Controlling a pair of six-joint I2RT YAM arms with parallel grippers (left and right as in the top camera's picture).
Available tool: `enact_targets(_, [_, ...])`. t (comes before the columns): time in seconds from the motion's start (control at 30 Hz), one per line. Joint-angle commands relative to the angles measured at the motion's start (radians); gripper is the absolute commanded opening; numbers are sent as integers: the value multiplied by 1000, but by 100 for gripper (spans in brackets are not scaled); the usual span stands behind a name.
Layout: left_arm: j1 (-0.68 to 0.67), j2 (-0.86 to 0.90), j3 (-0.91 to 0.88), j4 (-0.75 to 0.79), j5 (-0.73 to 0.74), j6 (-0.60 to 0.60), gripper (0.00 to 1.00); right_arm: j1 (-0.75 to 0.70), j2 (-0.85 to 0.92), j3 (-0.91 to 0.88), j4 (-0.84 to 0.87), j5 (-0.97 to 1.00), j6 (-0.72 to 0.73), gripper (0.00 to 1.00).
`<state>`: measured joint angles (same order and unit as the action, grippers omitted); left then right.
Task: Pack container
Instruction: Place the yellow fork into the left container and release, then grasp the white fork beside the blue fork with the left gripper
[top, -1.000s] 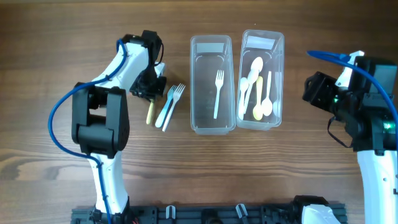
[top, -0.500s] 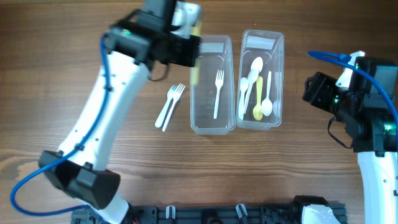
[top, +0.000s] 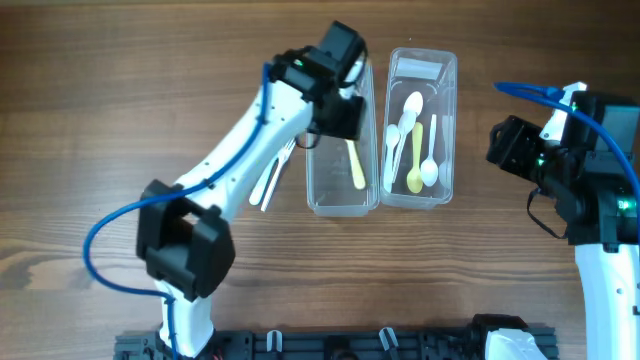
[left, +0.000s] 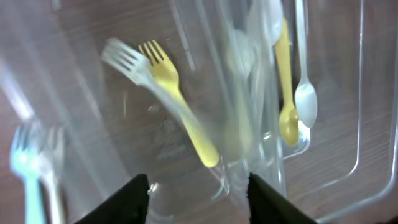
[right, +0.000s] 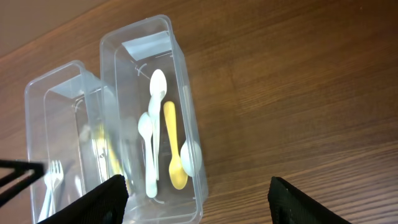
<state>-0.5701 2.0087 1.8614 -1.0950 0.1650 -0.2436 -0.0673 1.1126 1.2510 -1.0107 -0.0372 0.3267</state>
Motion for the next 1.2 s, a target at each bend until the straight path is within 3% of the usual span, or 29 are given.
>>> enact_targets(0.0, [77,-134,56,-82,-70,65,63,-2,-15,1,-3,-2,-10,73])
enact_targets(0.13, [155,-168,55,-176,-244,151,72,-2,-15,1,-3,-2,-10,73])
enact_targets(0.27, [232,-139,2,-185,-259,190,76,-2,-15,1,-3,-2,-10,73])
enact_targets(0.43, [271,-79,-125,-157,-171,290,64,-2,-15,1,-4,-1,-12,73])
enact_targets(1.17, [157,-48,-509,169,-87,293,56,-2,-15,1,-17,-1,-12,73])
